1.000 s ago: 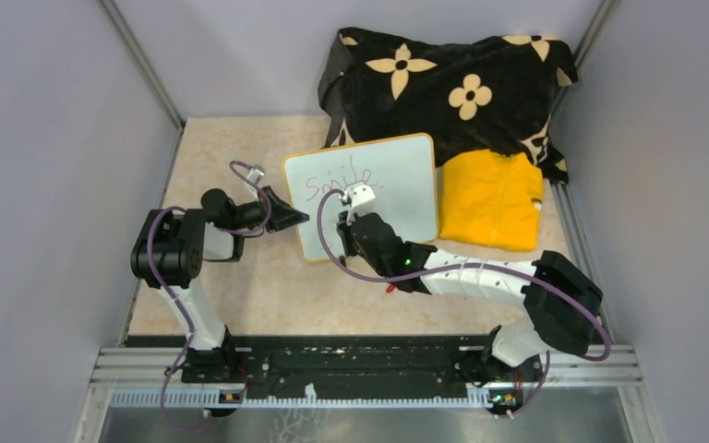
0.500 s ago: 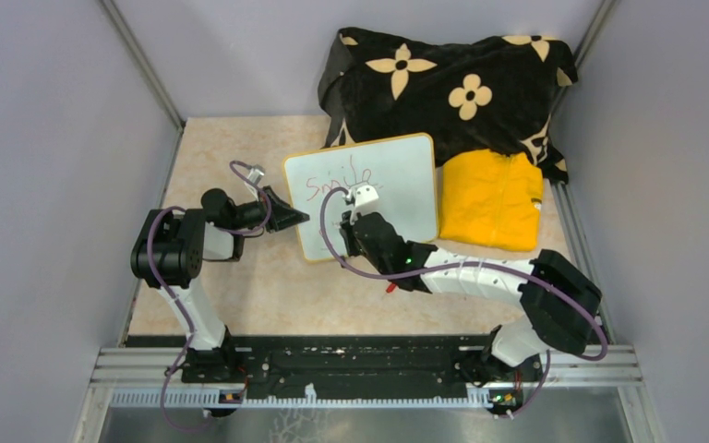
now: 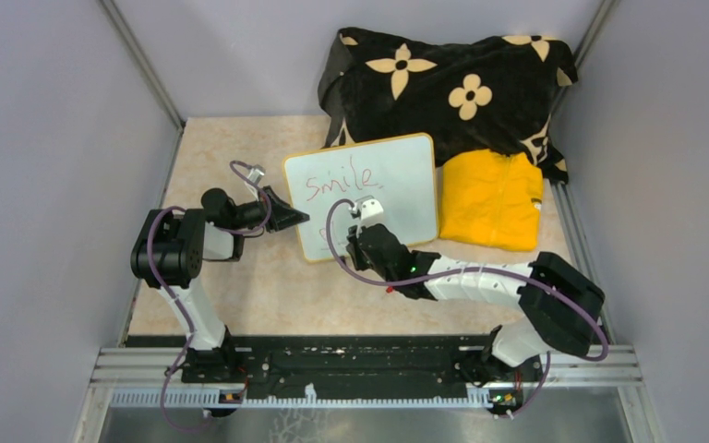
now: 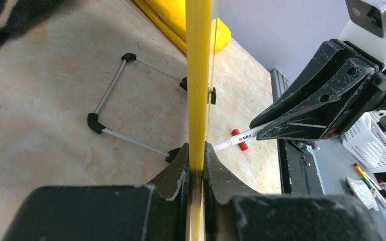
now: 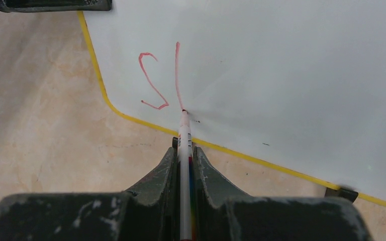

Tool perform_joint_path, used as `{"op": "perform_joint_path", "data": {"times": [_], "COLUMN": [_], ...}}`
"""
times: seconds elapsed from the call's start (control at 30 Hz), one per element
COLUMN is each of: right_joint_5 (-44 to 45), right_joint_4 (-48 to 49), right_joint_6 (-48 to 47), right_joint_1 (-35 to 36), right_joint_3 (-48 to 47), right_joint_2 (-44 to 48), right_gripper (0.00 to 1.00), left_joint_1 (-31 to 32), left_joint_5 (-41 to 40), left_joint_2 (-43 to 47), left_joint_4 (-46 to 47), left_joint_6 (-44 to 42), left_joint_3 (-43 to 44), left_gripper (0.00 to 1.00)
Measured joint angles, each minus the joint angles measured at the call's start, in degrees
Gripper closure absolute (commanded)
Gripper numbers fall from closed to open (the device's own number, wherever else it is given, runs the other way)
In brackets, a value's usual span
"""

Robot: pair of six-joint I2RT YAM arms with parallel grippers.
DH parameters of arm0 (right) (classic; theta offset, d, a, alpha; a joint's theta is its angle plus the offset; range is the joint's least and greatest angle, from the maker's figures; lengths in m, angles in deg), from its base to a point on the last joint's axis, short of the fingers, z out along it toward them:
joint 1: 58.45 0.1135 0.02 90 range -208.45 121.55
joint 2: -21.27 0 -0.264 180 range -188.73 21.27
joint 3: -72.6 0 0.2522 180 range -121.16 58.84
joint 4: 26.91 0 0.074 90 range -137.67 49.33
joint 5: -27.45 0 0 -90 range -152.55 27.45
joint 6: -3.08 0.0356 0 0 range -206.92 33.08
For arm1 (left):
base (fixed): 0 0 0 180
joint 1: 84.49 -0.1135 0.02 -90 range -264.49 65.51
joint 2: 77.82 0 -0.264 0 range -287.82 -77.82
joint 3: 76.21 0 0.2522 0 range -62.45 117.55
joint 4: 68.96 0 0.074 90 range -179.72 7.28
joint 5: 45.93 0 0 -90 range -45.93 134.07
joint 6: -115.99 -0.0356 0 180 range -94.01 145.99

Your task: Write a sentence on the whiteboard

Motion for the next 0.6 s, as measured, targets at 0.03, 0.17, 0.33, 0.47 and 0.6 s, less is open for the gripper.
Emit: {"op": "perform_joint_path", "data": {"times": [0.03, 0.17, 0.33, 0.47, 0.6], "right_joint_5": [0.0, 0.9, 1.0, -0.9, -2.1], "right_joint_4": [-0.3, -1.6, -1.7, -0.6, 0.5], "right_joint_6": [0.1, 0.1, -0.5, -1.1, -1.5], "right_joint_1": [0.0, 0.0, -0.2, -0.2, -0.1], "right_joint_3": [0.0, 0.1, 1.2, 1.6, 1.4], "right_joint_2": [0.1, 1.0, 3.5, 5.6, 5.7], "right_gripper": [1.0, 1.0, 1.0, 1.0, 1.0], "left_joint_1": [0.0, 0.0, 0.0, 0.0, 0.0], "left_joint_5": [0.0, 0.0, 0.1, 0.1, 0.1], "left_joint_2": [0.0, 0.0, 0.0, 0.1, 0.1], "left_joint_4": [0.0, 0.0, 0.0, 0.0, 0.0], "left_joint_6": [0.0, 0.0, 0.0, 0.0, 0.0], "left_joint_3": [0.0, 0.0, 0.0, 0.0, 0.0], "left_gripper": [1.0, 1.0, 1.0, 1.0, 1.0]}}
